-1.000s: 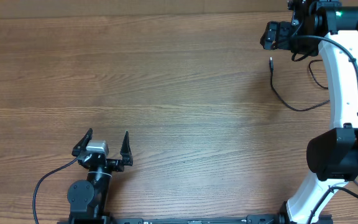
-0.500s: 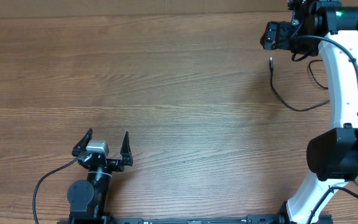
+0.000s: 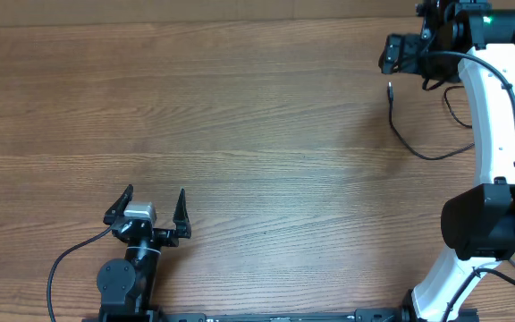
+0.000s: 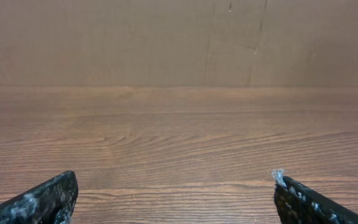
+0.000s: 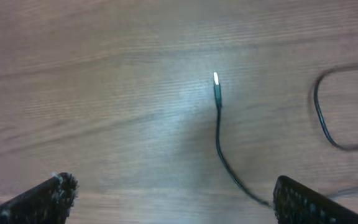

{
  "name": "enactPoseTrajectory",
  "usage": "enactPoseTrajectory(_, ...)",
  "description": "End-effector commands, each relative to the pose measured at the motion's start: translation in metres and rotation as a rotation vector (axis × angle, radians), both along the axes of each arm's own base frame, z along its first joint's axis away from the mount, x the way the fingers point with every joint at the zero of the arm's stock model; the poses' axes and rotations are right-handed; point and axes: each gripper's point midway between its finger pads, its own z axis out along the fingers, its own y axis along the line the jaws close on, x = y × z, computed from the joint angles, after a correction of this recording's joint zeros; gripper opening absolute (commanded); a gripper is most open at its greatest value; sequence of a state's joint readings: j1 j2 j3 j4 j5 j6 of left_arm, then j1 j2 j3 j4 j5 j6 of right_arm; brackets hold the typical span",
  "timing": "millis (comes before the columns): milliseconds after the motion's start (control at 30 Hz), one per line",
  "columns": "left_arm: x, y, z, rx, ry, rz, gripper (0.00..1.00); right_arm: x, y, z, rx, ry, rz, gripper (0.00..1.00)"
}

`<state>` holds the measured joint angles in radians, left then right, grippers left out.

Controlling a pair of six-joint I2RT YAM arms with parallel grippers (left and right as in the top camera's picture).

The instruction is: Untangle cables

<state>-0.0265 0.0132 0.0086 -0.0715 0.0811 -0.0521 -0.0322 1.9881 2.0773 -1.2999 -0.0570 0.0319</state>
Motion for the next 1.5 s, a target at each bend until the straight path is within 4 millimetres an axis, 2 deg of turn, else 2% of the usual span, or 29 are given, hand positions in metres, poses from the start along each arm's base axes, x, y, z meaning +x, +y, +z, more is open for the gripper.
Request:
enactPoseTrajectory(0,0.0,0.0,0.0,0.008,-0.003,0.003,1.0,-0.02,-0.014,0.024,-0.076,-0.012,-0.032,1.0)
enactPoseTrajectory(200,0.0,0.0,0.0,0.008,-0.003,0.003,1.0,-0.043,-0.018,0.063,-0.12,-0.078,-0.008,1.0)
enactPoseTrajectory(367,0.0,0.0,0.0,0.008,-0.003,0.003,1.0,-0.048,-0.017,0.114,-0.127,-0.251,0.001,1.0)
enactPoseTrajectory(433,0.0,0.0,0.0,0.008,-0.003,0.003,1.0,-0.051,-0.014,0.141,-0.12,-0.347,0.002,1.0)
enactPoseTrajectory(567,0.0,0.0,0.0,0.008,-0.003,0.003,1.0,-0.064,-0.012,0.178,-0.117,-0.466,0.001,1.0)
enactPoseTrajectory(700,0.0,0.0,0.0,0.008,-0.003,0.003,1.0,-0.073,-0.012,0.198,-0.12,-0.557,-0.003,1.0)
enactPoseTrajectory(767,0.0,0.0,0.0,0.008,-0.003,0.003,1.0,-0.077,-0.012,0.197,-0.121,-0.596,-0.006,1.0)
enactPoseTrajectory(867,0.0,0.0,0.0,0.008,-0.003,0.003,1.0,-0.082,-0.01,0.182,-0.116,-0.641,-0.002,1.0)
enactPoseTrajectory(1133,0.0,0.0,0.0,0.008,-0.003,0.003,1.0,-0.102,-0.007,0.118,-0.111,-0.838,-0.003,1.0)
enactPoseTrajectory(1233,0.0,0.0,0.0,0.008,-0.003,0.003,1.0,-0.122,-0.005,0.099,-0.111,-0.999,-0.001,1.0)
enactPoseTrajectory(1333,0.0,0.0,0.0,0.008,-0.003,0.003,1.0,-0.137,0.002,0.096,-0.094,-1.125,0.026,1.0)
enactPoseTrajectory(1467,0.0,0.0,0.0,0.008,-0.003,0.003,1.0,-0.158,0.006,0.105,-0.093,-1.3,0.04,1.0)
